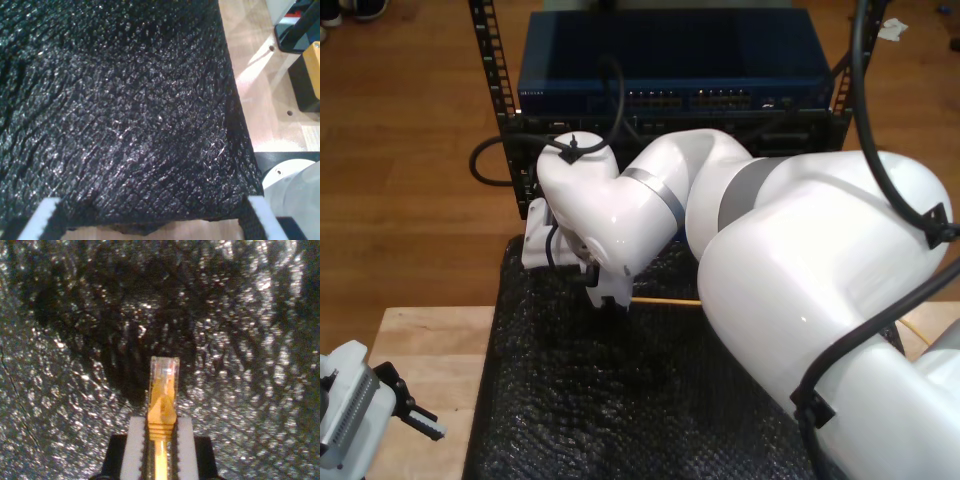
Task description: Grab the cable and plug it in
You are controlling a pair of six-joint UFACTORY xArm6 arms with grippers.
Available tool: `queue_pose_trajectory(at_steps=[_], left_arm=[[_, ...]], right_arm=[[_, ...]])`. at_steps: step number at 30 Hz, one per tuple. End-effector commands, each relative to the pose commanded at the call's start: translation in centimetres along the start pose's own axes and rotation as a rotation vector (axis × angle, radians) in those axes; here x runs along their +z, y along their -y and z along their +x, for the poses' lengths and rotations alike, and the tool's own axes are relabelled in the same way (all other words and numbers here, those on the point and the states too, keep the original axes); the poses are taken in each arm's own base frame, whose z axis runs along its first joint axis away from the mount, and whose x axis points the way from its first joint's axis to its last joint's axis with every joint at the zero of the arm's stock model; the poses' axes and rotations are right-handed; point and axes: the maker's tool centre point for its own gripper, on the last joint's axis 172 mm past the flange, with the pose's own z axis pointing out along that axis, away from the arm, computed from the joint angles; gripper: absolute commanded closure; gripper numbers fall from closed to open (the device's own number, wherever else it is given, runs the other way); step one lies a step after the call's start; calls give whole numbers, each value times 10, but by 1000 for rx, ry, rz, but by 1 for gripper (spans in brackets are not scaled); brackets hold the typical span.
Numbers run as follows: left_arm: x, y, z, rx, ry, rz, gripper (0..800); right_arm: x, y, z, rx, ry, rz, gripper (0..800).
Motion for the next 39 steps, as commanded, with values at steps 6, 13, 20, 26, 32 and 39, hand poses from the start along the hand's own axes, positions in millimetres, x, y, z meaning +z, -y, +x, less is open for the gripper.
queue_pose_trajectory(at_steps=[6,13,20,26,32,39], left_arm=[[-3,4,-1,-34,-4,-2,0],[-6,5,0,-64,-1,2,0],[-16,17,8,-73,-12,39,1],[-18,17,30,-63,-56,24,0],[-20,29,61,-57,-101,24,1],[-4,38,92,-48,-111,-27,0]], right_arm=[[-23,2,9,-31,-75,25,794],[-51,5,14,-67,-144,48,794],[-74,7,-3,-81,-146,56,793],[-91,12,-37,-39,-184,83,794],[-103,22,-61,-12,-228,121,793],[-126,25,-84,8,-254,125,792]])
